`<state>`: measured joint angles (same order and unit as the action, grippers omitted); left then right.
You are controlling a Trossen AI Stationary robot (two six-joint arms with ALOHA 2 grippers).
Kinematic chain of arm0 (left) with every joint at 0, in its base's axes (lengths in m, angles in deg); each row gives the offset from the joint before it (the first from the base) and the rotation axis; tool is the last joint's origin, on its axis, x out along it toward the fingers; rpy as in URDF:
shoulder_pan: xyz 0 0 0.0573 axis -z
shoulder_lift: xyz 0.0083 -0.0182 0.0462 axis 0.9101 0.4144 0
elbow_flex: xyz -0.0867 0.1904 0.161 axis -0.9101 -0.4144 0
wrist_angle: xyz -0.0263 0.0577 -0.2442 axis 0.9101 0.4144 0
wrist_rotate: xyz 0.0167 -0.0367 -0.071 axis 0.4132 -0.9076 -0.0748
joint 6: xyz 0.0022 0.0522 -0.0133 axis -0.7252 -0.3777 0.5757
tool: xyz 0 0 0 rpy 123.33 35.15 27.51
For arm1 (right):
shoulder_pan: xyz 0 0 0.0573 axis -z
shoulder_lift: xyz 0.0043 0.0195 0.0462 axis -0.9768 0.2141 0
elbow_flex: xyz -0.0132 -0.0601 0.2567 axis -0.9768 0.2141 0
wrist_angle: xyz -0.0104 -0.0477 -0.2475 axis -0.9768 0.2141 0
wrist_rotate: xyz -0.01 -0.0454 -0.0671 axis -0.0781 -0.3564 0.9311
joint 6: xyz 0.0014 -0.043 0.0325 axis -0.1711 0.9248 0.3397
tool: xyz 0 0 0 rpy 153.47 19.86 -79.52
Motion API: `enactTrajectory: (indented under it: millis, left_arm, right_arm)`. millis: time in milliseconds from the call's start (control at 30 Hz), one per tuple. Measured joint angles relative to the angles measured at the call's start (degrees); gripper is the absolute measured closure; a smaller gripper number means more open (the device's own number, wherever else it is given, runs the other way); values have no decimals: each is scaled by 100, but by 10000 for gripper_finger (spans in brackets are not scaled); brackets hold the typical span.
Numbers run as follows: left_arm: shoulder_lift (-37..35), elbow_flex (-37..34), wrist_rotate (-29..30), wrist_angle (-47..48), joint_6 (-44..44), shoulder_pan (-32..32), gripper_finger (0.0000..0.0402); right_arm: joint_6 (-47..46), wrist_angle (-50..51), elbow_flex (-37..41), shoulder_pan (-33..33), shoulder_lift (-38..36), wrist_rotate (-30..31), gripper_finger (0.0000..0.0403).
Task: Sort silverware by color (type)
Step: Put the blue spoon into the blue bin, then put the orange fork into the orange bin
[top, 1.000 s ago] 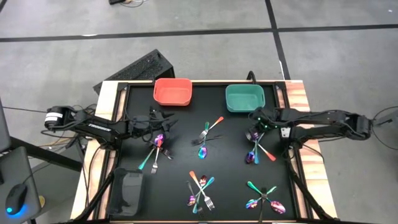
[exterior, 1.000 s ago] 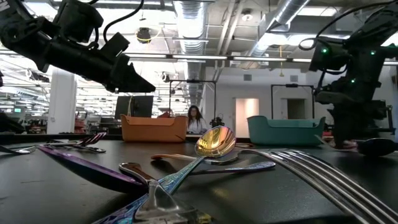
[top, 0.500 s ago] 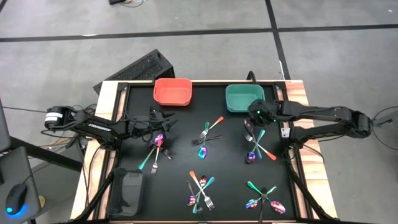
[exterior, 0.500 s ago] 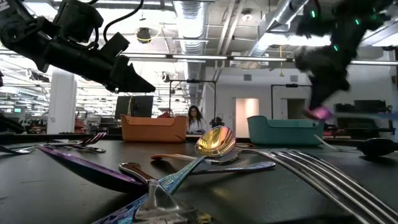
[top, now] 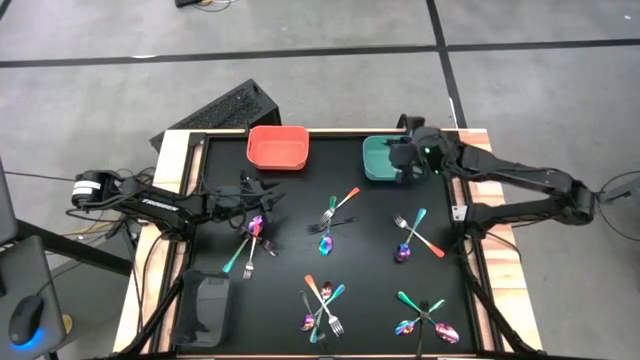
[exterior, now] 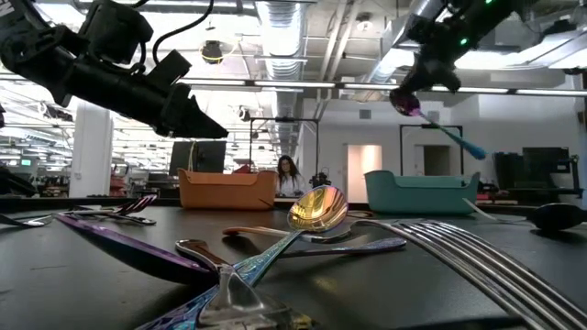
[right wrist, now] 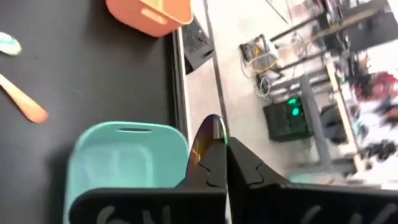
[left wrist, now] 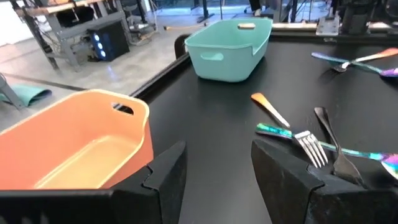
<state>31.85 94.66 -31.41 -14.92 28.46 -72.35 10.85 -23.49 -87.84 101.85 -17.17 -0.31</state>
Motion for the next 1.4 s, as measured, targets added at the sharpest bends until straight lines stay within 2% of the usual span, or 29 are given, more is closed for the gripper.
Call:
enactTrajectory:
  millis: [167, 300, 367, 600, 667, 767, 900, 1033, 1233, 1400]
  left_arm:
    - [0, -2, 52, 109, 106, 0, 230]
    - [0, -2, 142, 68, 317, 0, 230]
    - [0, -2, 142, 68, 409, 0, 230]
    - [0, -2, 147, 71, 911, 0, 230]
    - [0, -2, 140, 101, 1131, 12, 230]
    - [0, -2, 127, 235, 1403, 108, 230]
    - [2, -4, 109, 543, 1595, 332, 230]
    - [2, -4, 105, 609, 1881, 581, 230]
    - [2, -4, 115, 603, 2059, 922, 230]
    - [2, -4, 133, 610, 2232, 1150, 230]
  right_arm:
    - [563, -437, 3, 541, 444, -506, 394]
    - [380, -426, 12, 900, 863, -1000, 392]
    - [189, -421, 12, 1036, 1057, -1050, 384]
    - [276, -459, 12, 1248, 1642, -1037, 296]
    - [-30, -536, 12, 1205, 1753, -886, 268]
    - [-1294, -745, 10, 959, 1778, -783, 242]
    - [-2395, -756, 10, 297, 1693, -1598, 238]
    - [-2666, -753, 10, -434, 1754, -2111, 248]
    - [-2756, -957, 6, -1292, 2346, -2143, 248]
    - [-2773, -1316, 6, -1524, 3055, -2136, 245]
